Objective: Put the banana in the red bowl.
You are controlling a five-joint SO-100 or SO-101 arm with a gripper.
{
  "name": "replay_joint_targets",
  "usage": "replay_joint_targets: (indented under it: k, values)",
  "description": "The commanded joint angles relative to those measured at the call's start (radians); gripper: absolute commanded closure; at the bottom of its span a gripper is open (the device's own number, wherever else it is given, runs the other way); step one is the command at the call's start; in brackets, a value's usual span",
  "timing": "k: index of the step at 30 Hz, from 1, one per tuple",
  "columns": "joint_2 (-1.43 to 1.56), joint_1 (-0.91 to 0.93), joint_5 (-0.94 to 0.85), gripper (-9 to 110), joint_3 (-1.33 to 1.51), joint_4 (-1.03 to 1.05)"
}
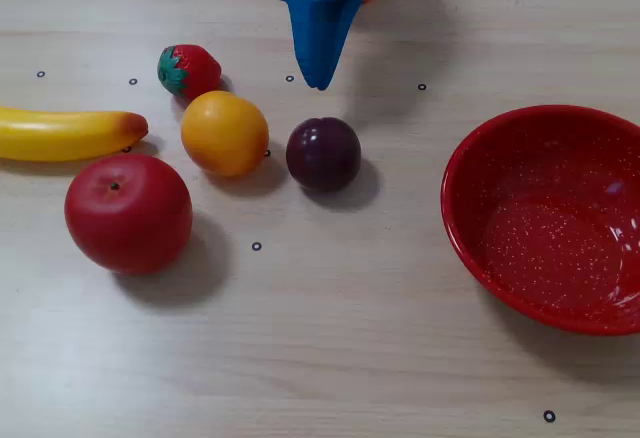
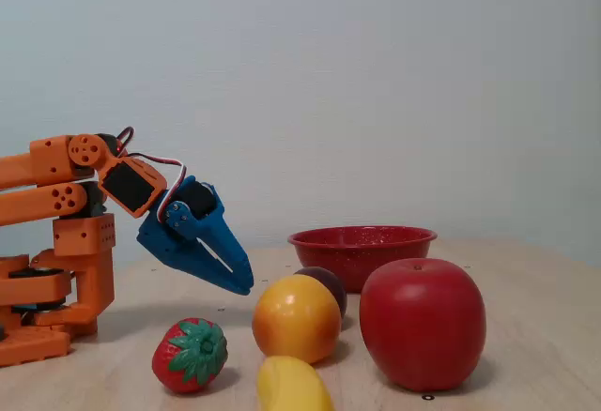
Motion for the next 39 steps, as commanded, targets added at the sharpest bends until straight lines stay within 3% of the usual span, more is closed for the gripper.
replay_joint_targets:
  k: [1, 10, 21, 39]
  values:
    - [0.017, 0.057, 0.083, 101, -0.046, 0.005]
    - [-0.051, 0.025, 0.11, 101, -0.156, 0.023]
    - [-0.934, -0.324, 0.135, 101, -1.163, 0.244]
    - [-1.526, -0.647, 0.302, 101, -1.792, 0.434]
